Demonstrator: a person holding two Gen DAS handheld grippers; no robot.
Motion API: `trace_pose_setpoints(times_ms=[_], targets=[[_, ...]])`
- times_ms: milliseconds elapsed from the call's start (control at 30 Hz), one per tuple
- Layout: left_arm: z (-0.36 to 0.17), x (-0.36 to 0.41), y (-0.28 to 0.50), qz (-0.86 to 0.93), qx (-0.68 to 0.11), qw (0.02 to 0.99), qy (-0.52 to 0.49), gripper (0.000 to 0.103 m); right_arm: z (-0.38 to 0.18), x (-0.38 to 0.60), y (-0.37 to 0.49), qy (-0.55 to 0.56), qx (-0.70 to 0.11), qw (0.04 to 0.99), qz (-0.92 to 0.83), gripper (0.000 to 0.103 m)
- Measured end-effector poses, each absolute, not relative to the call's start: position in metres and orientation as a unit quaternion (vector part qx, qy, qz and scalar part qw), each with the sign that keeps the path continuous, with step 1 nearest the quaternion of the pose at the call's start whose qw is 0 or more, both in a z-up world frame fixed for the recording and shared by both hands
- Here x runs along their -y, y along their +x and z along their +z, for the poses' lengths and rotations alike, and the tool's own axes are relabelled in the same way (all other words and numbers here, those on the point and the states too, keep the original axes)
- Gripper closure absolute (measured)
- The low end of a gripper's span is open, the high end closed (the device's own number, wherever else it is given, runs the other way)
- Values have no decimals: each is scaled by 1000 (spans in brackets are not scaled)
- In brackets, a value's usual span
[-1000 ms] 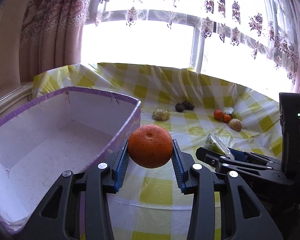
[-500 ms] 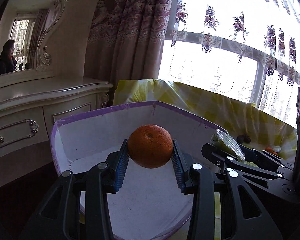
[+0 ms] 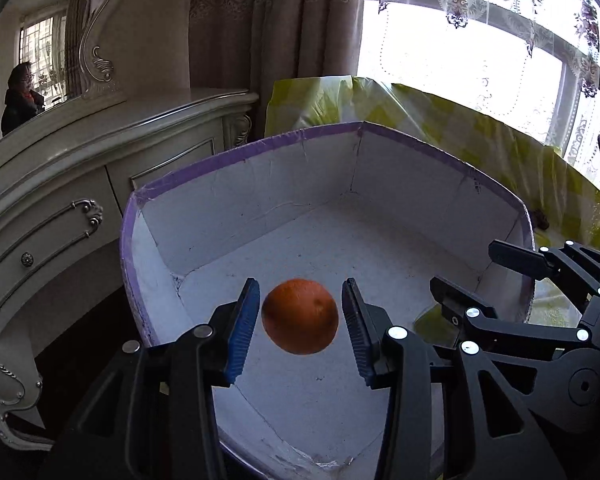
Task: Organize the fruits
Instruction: 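Carry both held items into the purple box and open both grippers, then move both open grippers back over the remaining fruit on the cloth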
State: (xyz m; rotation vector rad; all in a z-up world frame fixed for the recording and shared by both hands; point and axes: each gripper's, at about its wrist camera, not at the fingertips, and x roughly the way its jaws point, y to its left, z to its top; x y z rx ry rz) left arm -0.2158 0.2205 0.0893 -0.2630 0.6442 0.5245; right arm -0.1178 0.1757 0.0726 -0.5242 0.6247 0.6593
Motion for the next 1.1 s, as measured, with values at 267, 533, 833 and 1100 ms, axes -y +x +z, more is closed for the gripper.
trace_pose_setpoints(times_ms=[267, 533, 833, 1100], targets=[[91, -222, -216, 257, -320, 903, -127, 52, 72, -170, -117, -241, -296, 870, 313, 42], [92, -222, -216, 252, -335, 898, -136, 50, 73, -169, -117, -238, -296, 870, 314, 42], [105, -215, -221, 255, -319, 900, -152, 17, 92, -121, -117, -157, -247, 907, 303, 24], [154, -138, -218, 159, -213, 960, -90, 8, 78, 3, -87, 14, -263, 927, 267, 8]])
